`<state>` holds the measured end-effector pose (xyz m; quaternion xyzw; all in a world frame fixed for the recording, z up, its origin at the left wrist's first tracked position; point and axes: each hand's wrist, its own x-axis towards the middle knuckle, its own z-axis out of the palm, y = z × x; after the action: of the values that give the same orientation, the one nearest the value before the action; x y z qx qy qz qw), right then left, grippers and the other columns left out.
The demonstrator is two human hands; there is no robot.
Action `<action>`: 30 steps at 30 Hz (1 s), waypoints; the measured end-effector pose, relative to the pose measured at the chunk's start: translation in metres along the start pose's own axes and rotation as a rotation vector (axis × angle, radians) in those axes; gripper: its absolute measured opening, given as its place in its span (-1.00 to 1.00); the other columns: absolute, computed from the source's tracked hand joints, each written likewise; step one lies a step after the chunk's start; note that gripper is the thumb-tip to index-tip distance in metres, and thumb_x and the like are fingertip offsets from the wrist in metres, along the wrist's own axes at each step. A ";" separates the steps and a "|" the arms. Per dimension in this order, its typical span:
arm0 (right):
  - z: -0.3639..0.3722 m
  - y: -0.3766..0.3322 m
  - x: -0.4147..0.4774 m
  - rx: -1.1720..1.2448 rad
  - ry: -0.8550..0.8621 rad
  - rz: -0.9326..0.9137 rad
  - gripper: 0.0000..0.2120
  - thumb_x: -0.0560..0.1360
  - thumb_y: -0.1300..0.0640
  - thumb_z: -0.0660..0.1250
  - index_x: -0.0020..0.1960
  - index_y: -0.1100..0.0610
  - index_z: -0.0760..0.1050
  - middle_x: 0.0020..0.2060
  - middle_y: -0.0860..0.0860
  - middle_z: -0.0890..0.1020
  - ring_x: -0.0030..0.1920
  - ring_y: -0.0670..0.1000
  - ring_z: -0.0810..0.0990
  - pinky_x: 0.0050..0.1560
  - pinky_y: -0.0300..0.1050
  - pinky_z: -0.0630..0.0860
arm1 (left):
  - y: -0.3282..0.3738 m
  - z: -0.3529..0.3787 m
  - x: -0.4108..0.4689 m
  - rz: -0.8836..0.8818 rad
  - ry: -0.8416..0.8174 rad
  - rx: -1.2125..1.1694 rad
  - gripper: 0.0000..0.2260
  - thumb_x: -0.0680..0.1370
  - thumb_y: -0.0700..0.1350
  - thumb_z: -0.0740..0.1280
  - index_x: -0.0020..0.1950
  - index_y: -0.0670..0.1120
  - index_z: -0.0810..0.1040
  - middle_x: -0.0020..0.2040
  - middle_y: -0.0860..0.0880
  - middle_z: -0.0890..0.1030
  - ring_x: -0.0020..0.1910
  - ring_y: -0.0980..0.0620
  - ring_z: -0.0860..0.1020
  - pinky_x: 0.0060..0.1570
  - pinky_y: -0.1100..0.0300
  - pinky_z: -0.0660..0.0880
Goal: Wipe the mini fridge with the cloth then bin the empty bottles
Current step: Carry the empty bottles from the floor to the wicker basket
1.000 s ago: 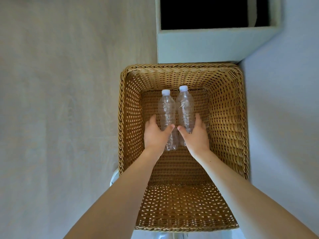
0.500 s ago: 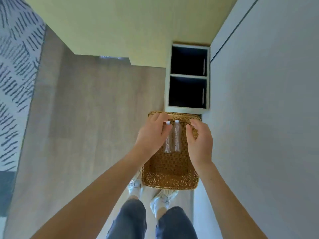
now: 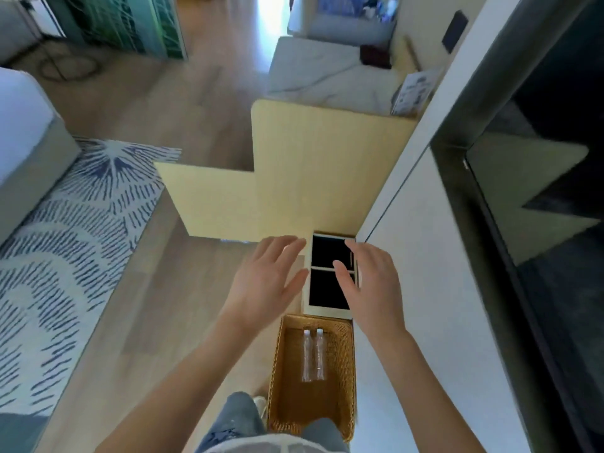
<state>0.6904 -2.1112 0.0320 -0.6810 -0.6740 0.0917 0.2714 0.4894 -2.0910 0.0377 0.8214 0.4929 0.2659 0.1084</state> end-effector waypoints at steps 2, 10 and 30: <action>-0.009 -0.009 -0.007 -0.021 0.017 -0.033 -0.61 0.61 -0.09 0.27 0.39 0.01 0.44 0.28 -0.05 0.55 0.31 -0.03 0.43 0.35 -0.08 0.40 | -0.002 -0.016 -0.010 0.001 -0.010 0.060 -0.55 0.62 0.08 0.21 0.43 -0.14 0.46 0.34 -0.10 0.55 0.31 -0.13 0.51 0.17 -0.06 0.54; 0.015 -0.008 -0.052 -0.049 -0.148 -0.022 -0.54 0.61 -0.12 0.25 0.46 0.00 0.39 0.36 -0.05 0.50 0.39 -0.01 0.38 0.39 -0.07 0.35 | -0.013 -0.021 -0.074 -0.213 -0.098 0.090 -0.47 0.61 0.19 0.10 0.47 -0.06 0.43 0.38 -0.02 0.52 0.36 -0.08 0.46 0.22 -0.03 0.51; 0.073 -0.109 -0.048 0.095 -0.334 -0.398 -0.49 0.59 -0.15 0.19 0.39 0.15 0.48 0.24 0.08 0.59 0.30 0.12 0.47 0.22 0.12 0.53 | -0.046 -0.104 -0.182 -0.638 0.075 0.203 -0.52 0.58 0.18 0.10 0.35 -0.07 0.51 0.19 -0.01 0.59 0.17 -0.09 0.55 0.07 0.01 0.53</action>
<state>0.5563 -2.1462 0.0131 -0.4969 -0.8250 0.1794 0.2008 0.3303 -2.2355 0.0446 0.6222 0.7526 0.1980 0.0855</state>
